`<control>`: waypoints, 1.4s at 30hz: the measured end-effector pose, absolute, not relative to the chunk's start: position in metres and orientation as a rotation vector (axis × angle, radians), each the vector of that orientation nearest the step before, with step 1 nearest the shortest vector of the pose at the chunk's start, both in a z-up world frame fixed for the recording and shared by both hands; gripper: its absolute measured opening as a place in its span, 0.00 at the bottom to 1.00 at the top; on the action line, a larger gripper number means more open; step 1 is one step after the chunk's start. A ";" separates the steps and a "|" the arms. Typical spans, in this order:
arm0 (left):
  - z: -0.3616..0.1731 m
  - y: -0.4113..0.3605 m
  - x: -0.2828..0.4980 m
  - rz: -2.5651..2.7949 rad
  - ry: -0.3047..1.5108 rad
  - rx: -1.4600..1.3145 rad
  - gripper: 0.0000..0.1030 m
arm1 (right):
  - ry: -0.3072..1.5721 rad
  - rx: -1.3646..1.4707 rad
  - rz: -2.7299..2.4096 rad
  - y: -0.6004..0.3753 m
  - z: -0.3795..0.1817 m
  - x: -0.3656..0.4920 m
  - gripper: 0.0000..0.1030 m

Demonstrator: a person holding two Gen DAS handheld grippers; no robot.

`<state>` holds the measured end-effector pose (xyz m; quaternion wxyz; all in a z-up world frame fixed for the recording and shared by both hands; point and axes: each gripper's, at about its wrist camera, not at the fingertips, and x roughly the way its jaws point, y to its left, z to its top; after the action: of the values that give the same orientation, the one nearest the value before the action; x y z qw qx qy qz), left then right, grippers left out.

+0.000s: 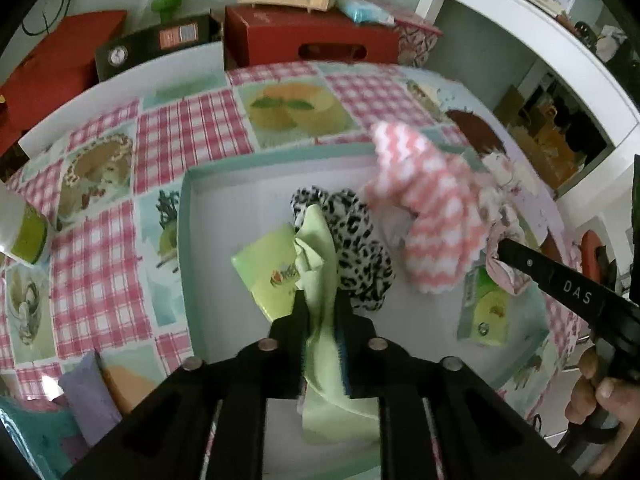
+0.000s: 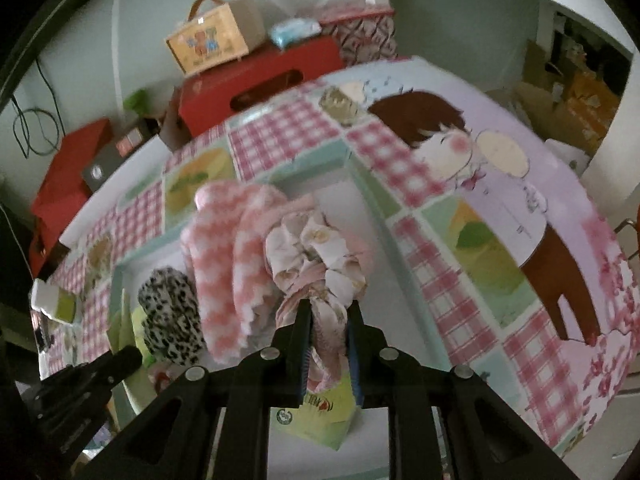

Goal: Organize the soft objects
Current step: 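Open the right tool to drop the scrunchie in the tray while the left tool releases the green cloth, then withdraw both open tools from the tray toward the beige round sponge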

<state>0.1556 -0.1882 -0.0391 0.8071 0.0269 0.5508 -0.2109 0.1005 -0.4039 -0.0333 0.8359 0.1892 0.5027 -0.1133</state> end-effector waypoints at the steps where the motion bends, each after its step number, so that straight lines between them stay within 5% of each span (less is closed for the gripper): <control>1: -0.041 -0.188 0.156 -0.446 1.185 0.061 0.25 | 1.078 0.394 -0.241 -0.403 -0.036 0.101 0.19; 3: -0.045 -0.188 0.156 -0.439 1.203 0.062 0.43 | 1.091 0.392 -0.250 -0.401 -0.040 0.103 0.19; 7: -0.045 -0.188 0.155 -0.430 1.216 0.068 0.48 | 1.104 0.389 -0.267 -0.403 -0.042 0.105 0.31; 9: -0.042 -0.187 0.155 -0.428 1.223 0.061 0.63 | 1.114 0.383 -0.277 -0.403 -0.044 0.106 0.40; 14: -0.030 -0.179 0.153 -0.440 1.224 0.026 0.69 | 1.085 0.366 -0.307 -0.407 -0.035 0.102 0.67; 24: -0.016 -0.144 0.163 -0.319 1.171 -0.061 0.98 | 1.020 0.315 -0.300 -0.397 -0.011 0.101 0.86; 27: -0.021 -0.134 0.167 -0.268 1.182 -0.072 0.98 | 1.021 0.276 -0.266 -0.385 -0.010 0.106 1.00; 42: -0.010 -0.107 0.167 -0.221 1.111 -0.146 0.98 | 1.002 0.179 -0.120 -0.333 -0.001 0.118 1.00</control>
<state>0.1674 -0.1072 -0.0098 0.8414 -0.0691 0.5257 -0.1044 0.1184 -0.3330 -0.0005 0.8714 0.0857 0.4796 -0.0572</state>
